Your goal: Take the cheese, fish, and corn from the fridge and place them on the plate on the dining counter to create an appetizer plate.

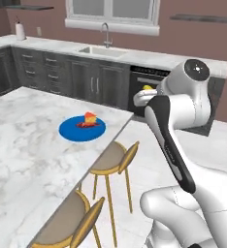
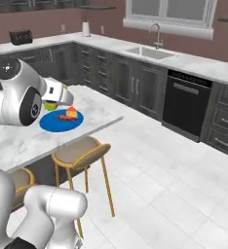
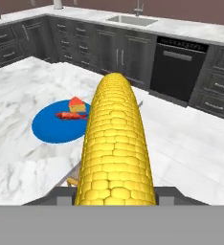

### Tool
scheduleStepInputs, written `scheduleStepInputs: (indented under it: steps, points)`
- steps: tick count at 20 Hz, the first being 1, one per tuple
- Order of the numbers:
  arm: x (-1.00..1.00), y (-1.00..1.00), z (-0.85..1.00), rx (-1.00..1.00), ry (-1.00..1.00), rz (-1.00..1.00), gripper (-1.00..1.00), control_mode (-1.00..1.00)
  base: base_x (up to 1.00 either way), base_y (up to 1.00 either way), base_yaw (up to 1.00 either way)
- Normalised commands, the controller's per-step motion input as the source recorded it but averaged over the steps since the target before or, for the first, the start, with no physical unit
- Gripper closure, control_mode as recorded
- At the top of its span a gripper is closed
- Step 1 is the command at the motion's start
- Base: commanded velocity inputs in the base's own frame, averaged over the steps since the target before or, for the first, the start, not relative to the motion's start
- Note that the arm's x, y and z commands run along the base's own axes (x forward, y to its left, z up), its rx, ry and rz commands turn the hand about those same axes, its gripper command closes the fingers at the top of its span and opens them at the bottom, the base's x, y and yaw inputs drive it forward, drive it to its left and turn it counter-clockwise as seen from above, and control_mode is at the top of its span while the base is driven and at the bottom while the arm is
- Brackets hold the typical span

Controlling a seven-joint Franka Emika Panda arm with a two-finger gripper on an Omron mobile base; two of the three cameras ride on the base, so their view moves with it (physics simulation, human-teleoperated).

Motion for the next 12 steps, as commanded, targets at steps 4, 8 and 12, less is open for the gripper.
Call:
scheduleStepInputs:
  steps: [4,8,12]
  points:
    - [0.0,0.0,0.0,0.0,0.0,0.0,1.0,1.0,1.0,-0.34,0.6]
    - [0.0,0.0,0.0,0.0,0.0,0.0,1.0,1.0,1.0,-0.26,0.68]
    - [0.0,0.0,0.0,0.0,0.0,0.0,1.0,1.0,1.0,-0.2,0.71]
